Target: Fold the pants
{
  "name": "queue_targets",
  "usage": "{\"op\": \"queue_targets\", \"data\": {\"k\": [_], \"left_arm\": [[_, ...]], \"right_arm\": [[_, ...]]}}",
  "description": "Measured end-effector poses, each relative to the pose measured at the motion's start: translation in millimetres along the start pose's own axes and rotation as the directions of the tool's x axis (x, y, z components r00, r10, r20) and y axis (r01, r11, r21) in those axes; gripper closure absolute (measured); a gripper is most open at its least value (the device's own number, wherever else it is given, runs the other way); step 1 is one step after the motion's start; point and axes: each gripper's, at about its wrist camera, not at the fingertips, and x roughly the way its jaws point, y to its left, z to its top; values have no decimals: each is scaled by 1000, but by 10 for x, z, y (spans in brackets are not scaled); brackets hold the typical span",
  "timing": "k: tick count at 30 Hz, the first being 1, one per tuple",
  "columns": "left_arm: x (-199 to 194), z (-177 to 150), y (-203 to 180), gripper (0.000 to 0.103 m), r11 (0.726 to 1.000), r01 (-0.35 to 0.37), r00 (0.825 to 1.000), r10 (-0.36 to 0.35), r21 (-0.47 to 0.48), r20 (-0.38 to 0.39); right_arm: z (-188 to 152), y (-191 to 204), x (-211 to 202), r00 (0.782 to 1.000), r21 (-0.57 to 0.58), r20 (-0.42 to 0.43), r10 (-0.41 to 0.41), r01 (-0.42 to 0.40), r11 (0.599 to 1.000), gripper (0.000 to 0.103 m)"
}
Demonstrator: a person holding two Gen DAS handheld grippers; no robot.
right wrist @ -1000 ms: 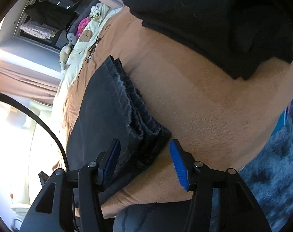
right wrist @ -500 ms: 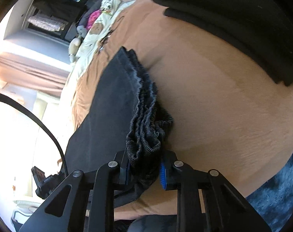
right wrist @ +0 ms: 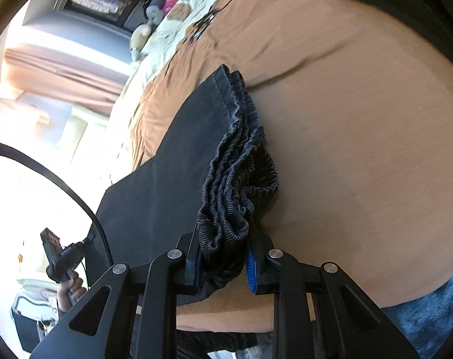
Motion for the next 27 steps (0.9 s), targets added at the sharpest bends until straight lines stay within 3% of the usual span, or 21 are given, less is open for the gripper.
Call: {"op": "queue_targets", "data": {"k": [11,16,19,23,26,27], "left_arm": [[-308,153,597,97,999,-47,998,48,-14,42],[-409,131,911,97,996,-62,996,66,-65,59],[-274,16,1037,97,995,-54,998,56,-87,19],[-84,-148,1135,96,989,-103,994,99,-107,-40],[-24,-264,1232,84,986,-96,994,88,-135,-59],[-13,-306,1262,74,985,-86,995,78,-147,-60]], "right_arm": [[36,341,488,995,-70,-97,14,-21,997,84],[90,411,673,990,-104,-132,-45,32,994,83],[156,263,699,987,-78,-141,-81,70,994,80],[232,119,619,984,-71,-131,-119,111,991,68],[306,129,477,984,-111,-101,-147,136,984,68],[322,169,439,982,-136,-88,-166,154,979,68]]}}
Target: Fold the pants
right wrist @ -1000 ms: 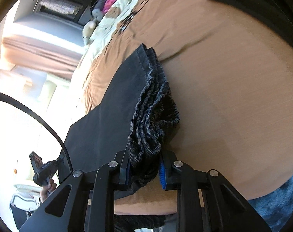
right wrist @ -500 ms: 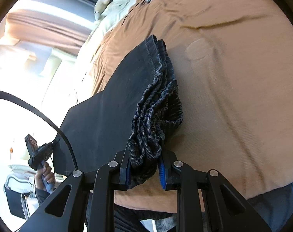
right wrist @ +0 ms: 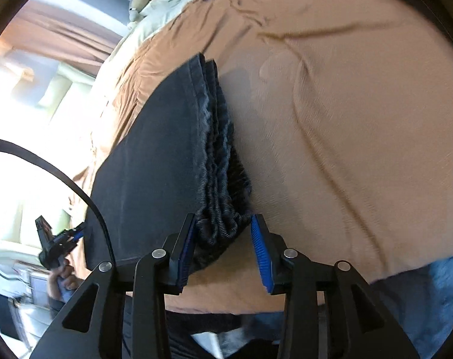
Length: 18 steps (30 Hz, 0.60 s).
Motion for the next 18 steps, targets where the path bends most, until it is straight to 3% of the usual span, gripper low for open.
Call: {"op": "queue_targets", "data": {"k": [1,5,12,18], "left_arm": [[7,-47,28,68,1000,8,1000,-8,-10,-2],[-4,-209,142,66,999,27,1000,-27,-43,-9],[-36,-475,336,65,988,78,997,-81,-130,-15],[-84,-660,432,65,975,115,993,-116,-188,4]], "right_arm": [[31,23,-52,1000,-25,13,-22,23,999,68],[153,138,-167,996,-84,58,-73,78,993,68],[256,364,-44,996,-148,77,-46,57,987,68],[206,670,289,999,-228,38,-15,23,973,68]]}}
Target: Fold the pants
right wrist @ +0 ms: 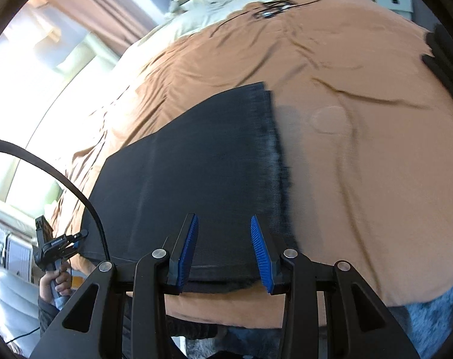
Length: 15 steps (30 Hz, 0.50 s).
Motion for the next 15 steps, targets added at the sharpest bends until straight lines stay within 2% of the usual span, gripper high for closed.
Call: {"op": "queue_targets", "data": {"k": [2,4,7,11,15], "left_arm": [[-29,-47,37,66,1000,10,1000,-10,-23,14],[-72,-97,24,76,1000,14,999,-14,-25,34],[-180,-152,-27,85,999,23,997,-21,-30,77],[-263,-184,-77,86,999,26,994,-21,-39,108],[-271,-213,-45,85,998,29,995,-22,-64,102]], "right_arm": [[44,83,114,1000,-27,-16,9,-9,1000,68],[90,159,224,999,-52,-32,17,-19,998,68],[146,308,450,997,-92,-67,27,-33,995,69],[206,529,779,993,-145,-116,23,-40,989,69],[268,739,1084,988,-185,-149,28,-56,981,69]]}}
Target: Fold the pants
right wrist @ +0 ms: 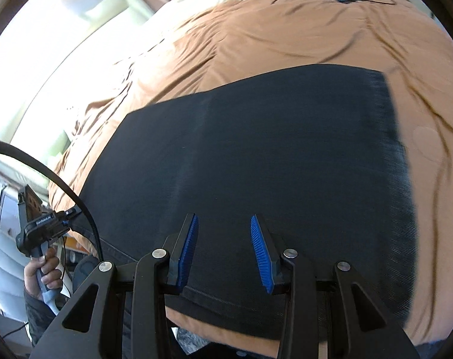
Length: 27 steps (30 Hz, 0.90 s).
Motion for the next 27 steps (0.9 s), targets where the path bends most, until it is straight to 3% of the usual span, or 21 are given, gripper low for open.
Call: {"op": "queue_targets", "data": {"k": [7,16,21,27], "left_arm": [[-32,-98,79,81,1000,0,1000,1,-31,30],[-11,-197,196,78,996,29,995,-20,-84,99],[-35,-227,262,77,994,51,991,-39,-101,125],[-20,-246,314,77,990,61,990,-44,-129,131]], "right_arm": [[168,244,390,999,-51,-42,25,-27,998,81],[307,474,698,998,-107,-51,26,-31,994,81],[235,440,921,994,-104,-108,-12,1,995,81],[117,532,980,987,-127,-163,16,-37,991,82]]}}
